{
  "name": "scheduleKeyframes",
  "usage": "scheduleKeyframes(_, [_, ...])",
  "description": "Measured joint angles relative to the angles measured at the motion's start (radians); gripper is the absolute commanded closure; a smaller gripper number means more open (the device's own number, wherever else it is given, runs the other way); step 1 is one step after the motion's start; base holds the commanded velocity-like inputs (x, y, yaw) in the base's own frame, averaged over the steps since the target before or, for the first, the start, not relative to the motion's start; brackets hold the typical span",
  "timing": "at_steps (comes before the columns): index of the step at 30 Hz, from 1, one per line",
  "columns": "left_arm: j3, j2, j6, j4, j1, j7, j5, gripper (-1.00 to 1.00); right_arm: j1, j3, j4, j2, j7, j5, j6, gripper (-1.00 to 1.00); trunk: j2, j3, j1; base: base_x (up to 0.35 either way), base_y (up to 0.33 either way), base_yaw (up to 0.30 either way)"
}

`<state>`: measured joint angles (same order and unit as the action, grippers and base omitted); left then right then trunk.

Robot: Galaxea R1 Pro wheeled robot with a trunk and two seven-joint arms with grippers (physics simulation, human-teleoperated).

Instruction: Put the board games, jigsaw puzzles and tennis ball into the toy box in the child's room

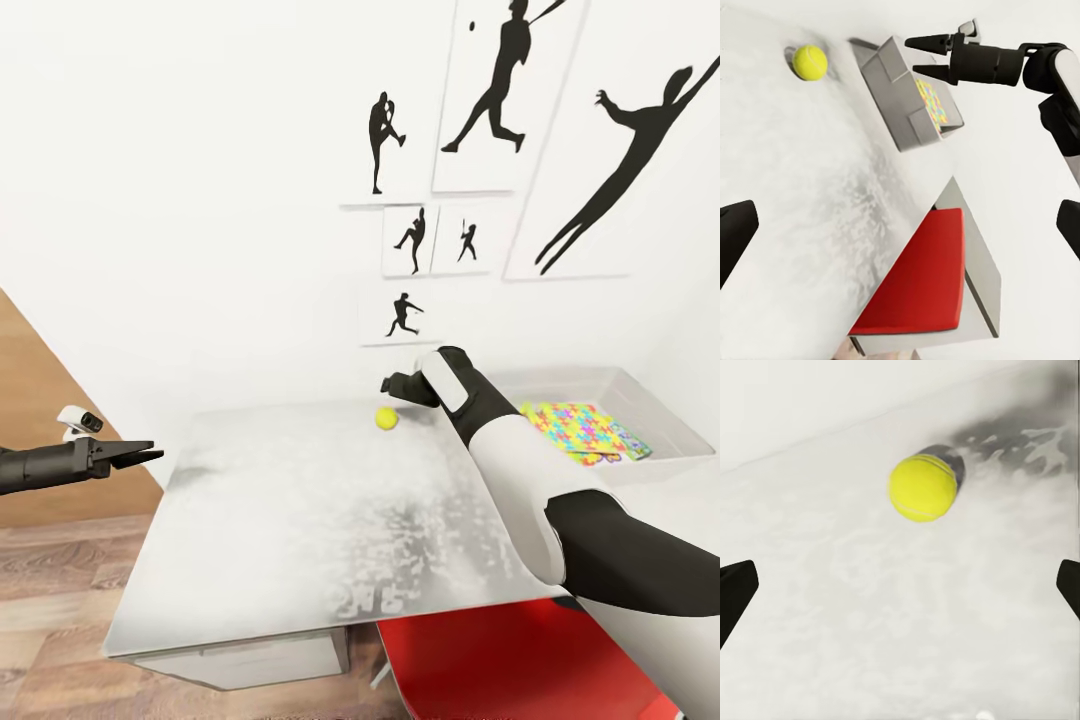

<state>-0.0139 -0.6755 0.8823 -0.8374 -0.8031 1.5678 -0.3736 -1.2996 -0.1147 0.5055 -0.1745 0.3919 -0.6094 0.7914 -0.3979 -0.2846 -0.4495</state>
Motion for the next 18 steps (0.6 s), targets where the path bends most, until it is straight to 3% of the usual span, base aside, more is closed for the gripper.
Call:
scheduleKeyframes(9, [0.0,0.001,0.0,0.0,0.0,0.0,0.003,-1.0,0.0,-0.046,0.0,0.0,-0.001,0.111,-0.001,-1.0,0.0,-0.015,0.0,0.0,0.0,0.0])
scheduleKeyframes(18, [0.0,0.001,-0.001,0.0,0.0,0.0,0.005,-1.0,0.0,-0.057,-0.001,0.0,-0.002,0.143,-0.012,-1.0,0.0,-0.03,0.0,0.0,0.0,0.0])
